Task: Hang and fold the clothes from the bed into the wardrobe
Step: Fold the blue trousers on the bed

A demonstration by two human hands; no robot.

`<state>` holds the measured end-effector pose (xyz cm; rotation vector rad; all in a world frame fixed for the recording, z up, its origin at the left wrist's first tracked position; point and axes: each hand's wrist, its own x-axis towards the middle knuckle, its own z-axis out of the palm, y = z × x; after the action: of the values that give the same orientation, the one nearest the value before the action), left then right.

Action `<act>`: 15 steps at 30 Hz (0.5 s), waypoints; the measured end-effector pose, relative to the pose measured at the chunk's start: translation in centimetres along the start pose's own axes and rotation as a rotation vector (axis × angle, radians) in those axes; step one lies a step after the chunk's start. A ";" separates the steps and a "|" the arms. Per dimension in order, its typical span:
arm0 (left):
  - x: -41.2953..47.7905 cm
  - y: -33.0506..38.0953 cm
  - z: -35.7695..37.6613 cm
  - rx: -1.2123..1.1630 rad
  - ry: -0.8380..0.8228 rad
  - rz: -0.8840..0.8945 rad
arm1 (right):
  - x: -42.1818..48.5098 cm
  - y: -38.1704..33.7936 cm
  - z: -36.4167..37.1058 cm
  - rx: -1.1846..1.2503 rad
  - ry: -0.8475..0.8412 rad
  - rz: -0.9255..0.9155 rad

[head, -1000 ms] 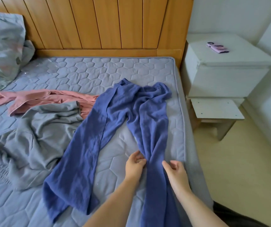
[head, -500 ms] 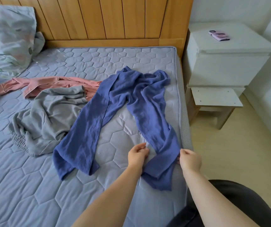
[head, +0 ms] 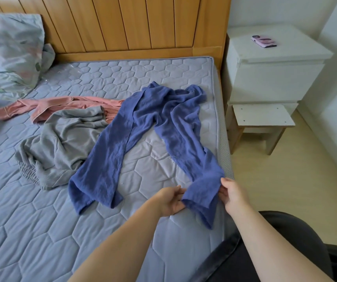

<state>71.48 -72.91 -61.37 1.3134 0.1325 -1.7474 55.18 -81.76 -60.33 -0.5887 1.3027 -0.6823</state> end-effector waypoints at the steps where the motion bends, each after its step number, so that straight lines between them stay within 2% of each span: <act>1: -0.1 -0.1 0.0 0.010 0.007 -0.012 | 0.0 -0.2 -0.4 0.034 0.063 0.031; 4: -0.2 -0.5 1.2 0.139 0.059 -0.007 | 0.2 -0.2 -1.6 0.016 0.263 0.074; 5: 0.0 -0.6 1.9 0.188 0.075 -0.004 | 0.2 -0.3 -1.9 -0.002 0.268 0.065; 9: 0.8 -0.5 3.7 0.365 0.154 0.012 | -0.5 -0.9 -1.7 0.028 0.147 0.060; 15: 0.4 0.0 3.4 0.257 0.080 0.031 | -1.6 -0.8 -0.7 0.193 -0.019 0.109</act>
<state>69.07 -75.09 -60.25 1.5624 -0.0694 -1.7278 54.23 -81.10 -58.77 -0.3638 1.2256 -0.7010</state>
